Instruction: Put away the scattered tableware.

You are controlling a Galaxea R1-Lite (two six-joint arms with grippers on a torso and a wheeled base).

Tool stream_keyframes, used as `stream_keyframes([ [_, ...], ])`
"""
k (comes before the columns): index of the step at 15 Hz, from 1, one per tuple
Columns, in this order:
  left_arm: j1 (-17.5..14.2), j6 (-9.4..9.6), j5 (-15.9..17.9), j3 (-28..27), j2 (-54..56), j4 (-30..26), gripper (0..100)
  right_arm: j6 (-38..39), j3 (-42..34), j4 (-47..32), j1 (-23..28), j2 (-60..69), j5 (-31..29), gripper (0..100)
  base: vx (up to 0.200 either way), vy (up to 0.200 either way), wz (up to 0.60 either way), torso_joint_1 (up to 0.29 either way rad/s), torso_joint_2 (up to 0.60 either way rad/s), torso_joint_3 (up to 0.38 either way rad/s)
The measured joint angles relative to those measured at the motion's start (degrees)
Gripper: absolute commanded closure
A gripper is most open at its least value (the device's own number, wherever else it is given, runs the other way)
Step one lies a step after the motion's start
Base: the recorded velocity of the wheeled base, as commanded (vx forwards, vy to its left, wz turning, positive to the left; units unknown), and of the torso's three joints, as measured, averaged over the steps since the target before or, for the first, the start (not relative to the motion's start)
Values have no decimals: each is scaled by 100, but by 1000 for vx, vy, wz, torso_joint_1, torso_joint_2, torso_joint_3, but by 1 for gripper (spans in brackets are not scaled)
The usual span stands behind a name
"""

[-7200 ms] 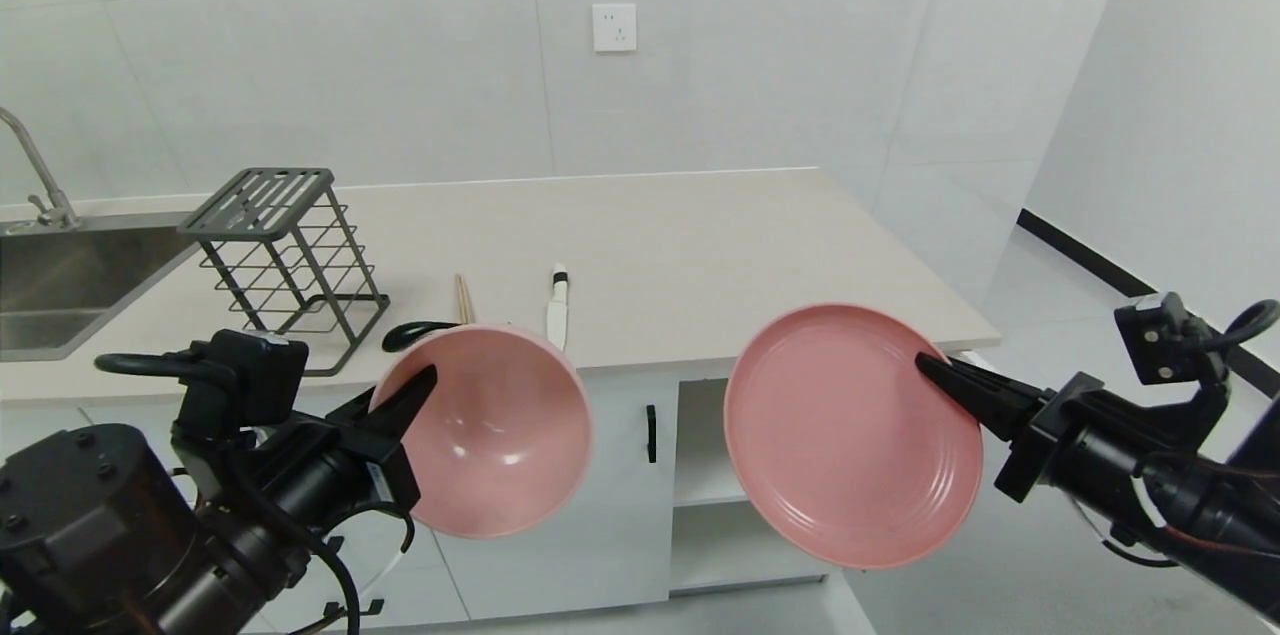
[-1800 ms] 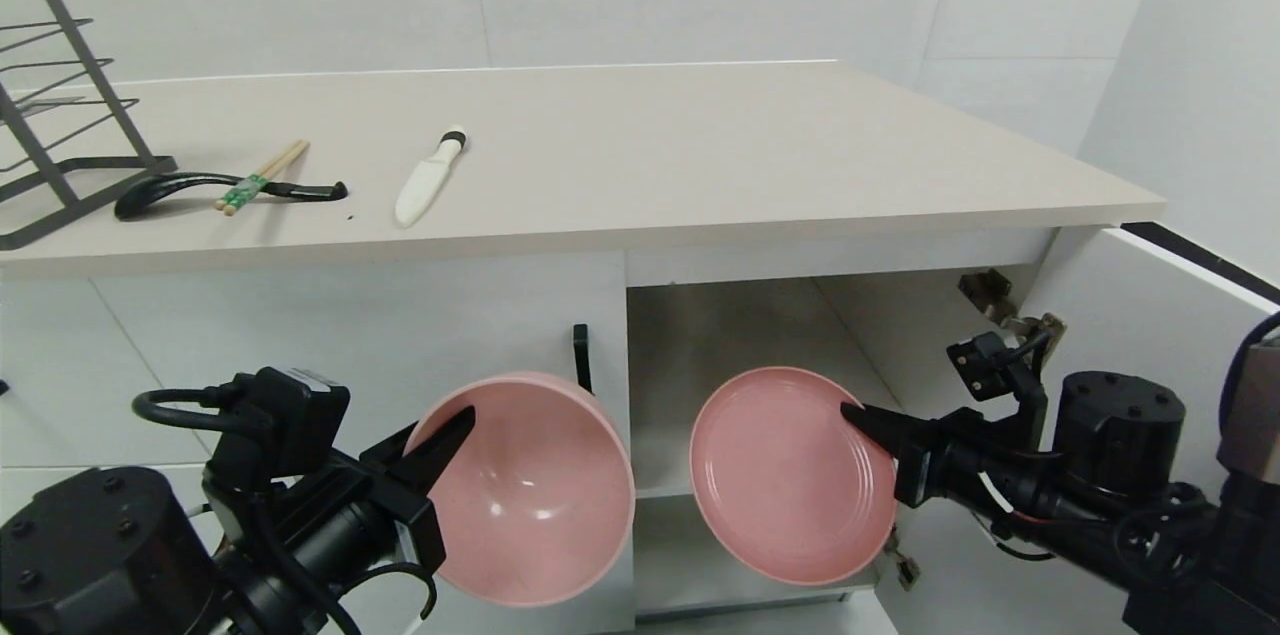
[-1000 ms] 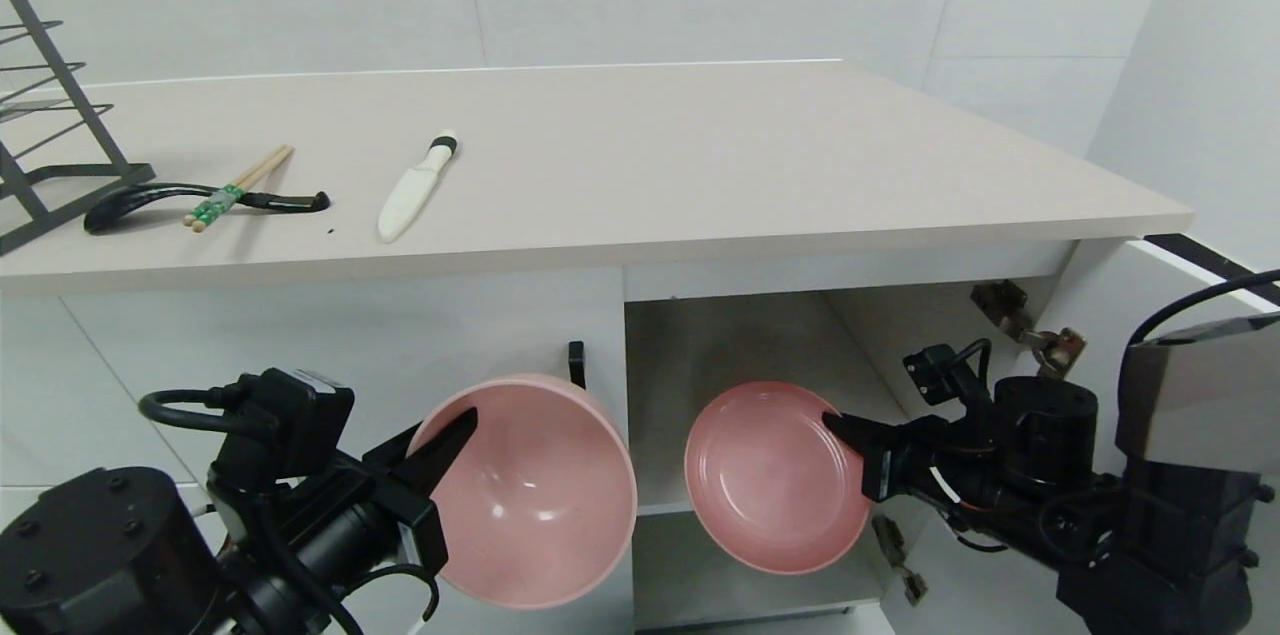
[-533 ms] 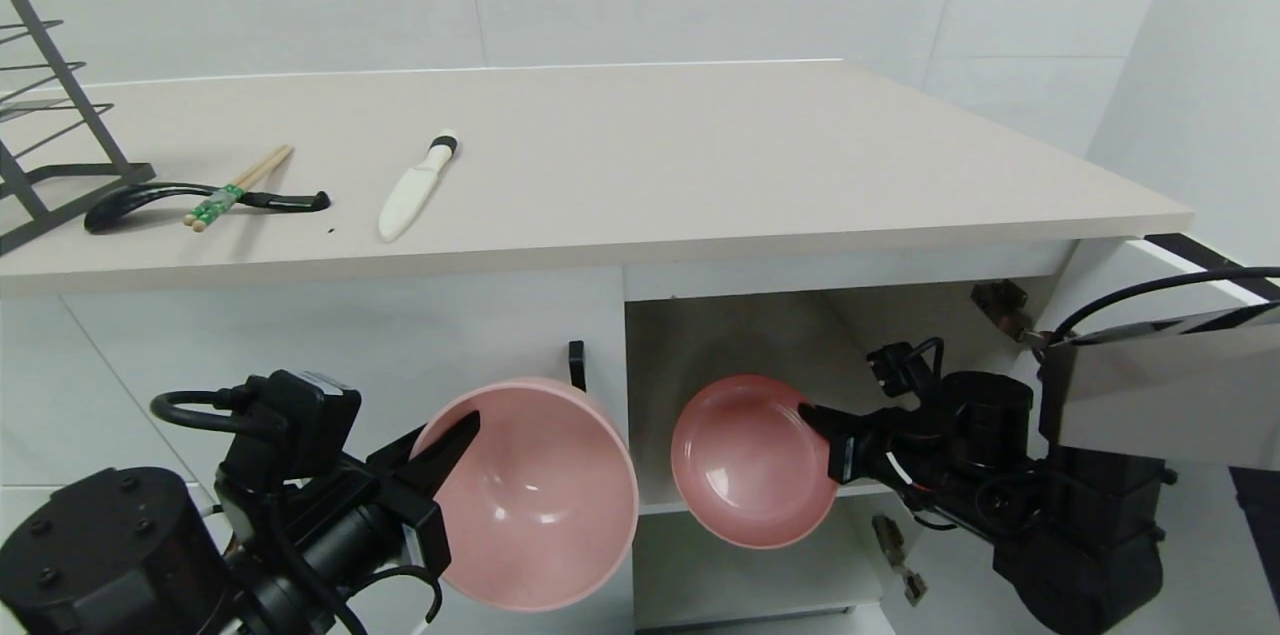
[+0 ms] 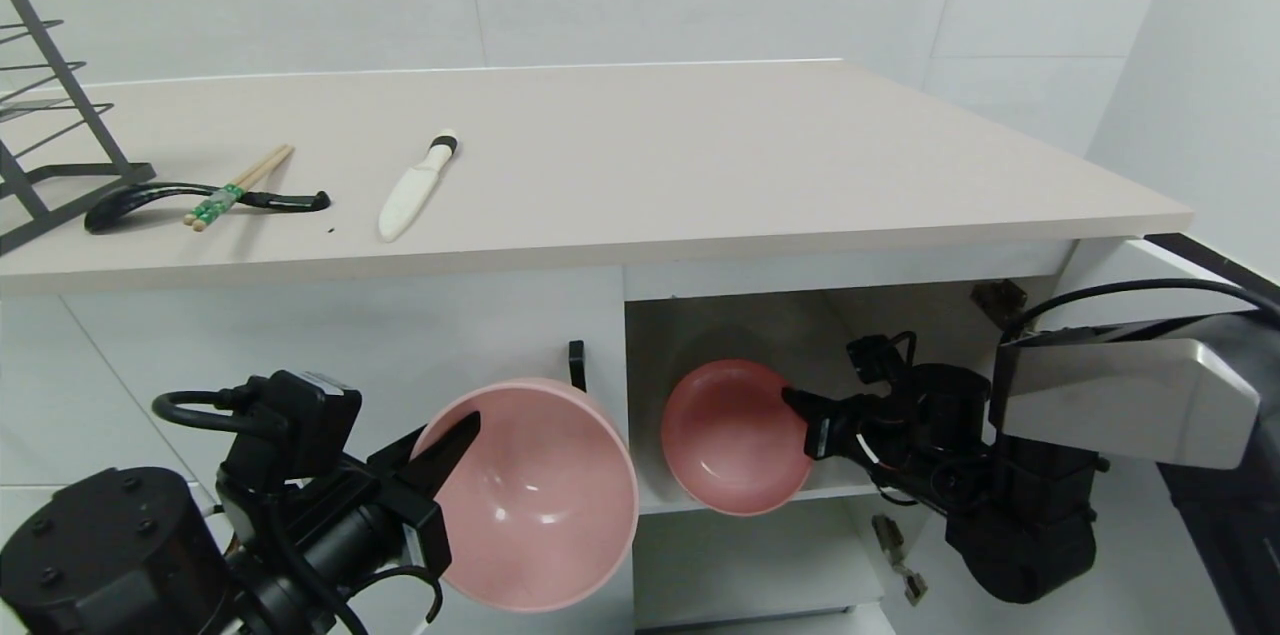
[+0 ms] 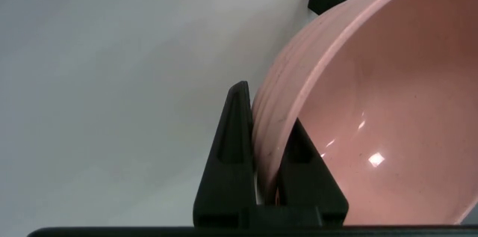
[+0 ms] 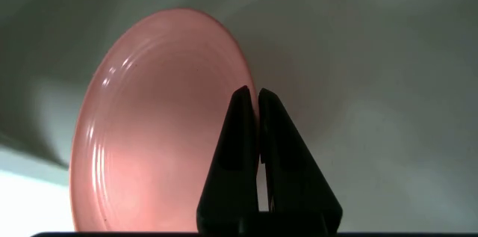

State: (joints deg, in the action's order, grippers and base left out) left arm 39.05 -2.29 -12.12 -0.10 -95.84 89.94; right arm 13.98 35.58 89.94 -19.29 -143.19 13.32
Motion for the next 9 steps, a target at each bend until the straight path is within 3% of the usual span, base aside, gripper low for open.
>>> stream_keyframes([
  [6,6,-30,-4,0,-13,0,100,383,302,2,7,-306,-33,100,0,0,0,0,0,0],
  [9,6,-77,-4,0,-44,0,100,649,557,0,-2,-510,-418,100,0,0,0,0,0,0],
])
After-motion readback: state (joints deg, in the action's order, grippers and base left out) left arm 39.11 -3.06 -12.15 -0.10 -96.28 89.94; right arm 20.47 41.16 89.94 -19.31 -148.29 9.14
